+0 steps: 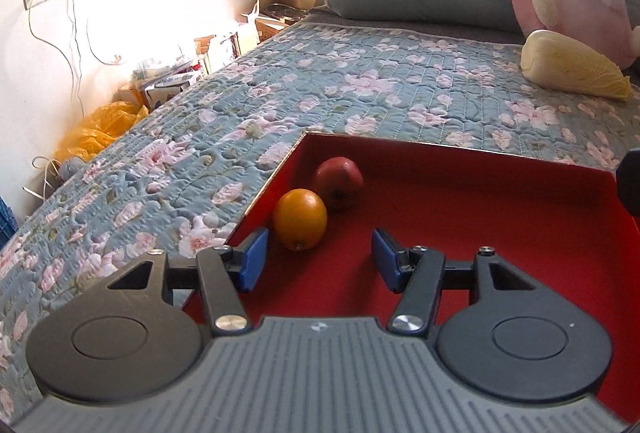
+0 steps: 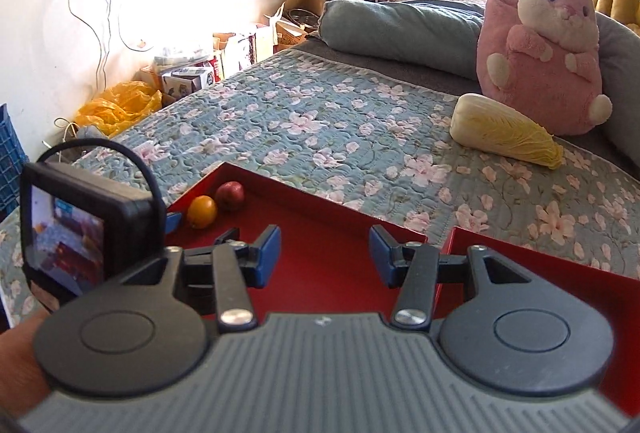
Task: Organize fruits
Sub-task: 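Grasp the red plum with the right tool while the left tool grasps the orange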
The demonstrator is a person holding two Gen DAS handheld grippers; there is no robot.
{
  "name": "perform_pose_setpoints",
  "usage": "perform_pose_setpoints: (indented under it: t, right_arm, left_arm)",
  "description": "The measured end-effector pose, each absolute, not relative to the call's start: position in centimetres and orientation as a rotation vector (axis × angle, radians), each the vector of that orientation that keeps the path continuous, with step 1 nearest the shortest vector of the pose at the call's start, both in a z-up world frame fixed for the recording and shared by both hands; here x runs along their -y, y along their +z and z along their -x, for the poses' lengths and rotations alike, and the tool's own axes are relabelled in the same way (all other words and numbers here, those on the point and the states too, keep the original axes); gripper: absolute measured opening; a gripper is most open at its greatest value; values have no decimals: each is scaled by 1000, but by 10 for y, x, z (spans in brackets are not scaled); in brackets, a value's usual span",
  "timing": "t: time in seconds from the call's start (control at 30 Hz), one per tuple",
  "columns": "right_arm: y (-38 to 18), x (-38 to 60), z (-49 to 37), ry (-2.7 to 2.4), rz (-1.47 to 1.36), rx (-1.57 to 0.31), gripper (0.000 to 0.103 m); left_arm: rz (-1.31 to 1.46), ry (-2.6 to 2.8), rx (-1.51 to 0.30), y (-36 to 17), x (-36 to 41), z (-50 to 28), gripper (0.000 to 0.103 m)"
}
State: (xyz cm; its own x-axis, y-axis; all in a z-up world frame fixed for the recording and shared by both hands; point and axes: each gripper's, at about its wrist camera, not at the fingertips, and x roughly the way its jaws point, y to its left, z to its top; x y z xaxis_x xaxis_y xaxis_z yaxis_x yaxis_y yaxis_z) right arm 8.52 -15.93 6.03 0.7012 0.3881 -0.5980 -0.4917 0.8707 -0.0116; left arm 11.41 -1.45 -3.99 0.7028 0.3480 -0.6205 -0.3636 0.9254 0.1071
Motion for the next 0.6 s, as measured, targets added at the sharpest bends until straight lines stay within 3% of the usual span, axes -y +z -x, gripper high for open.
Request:
perform_pose_setpoints:
  t: [0.2,0.33,0.6]
  right_arm:
    - [49,143,-112,547,182,-665,51]
    - [45,127,-127,580,188,-677,51]
    - [31,106,-150,589,156,-713,51]
  left_arm:
    - [61,367,-655,-44,7,-119,61]
    - [94,363,-637,-45,-4,-122,41]
    - [105,357,-622,-44,-8,-119,41]
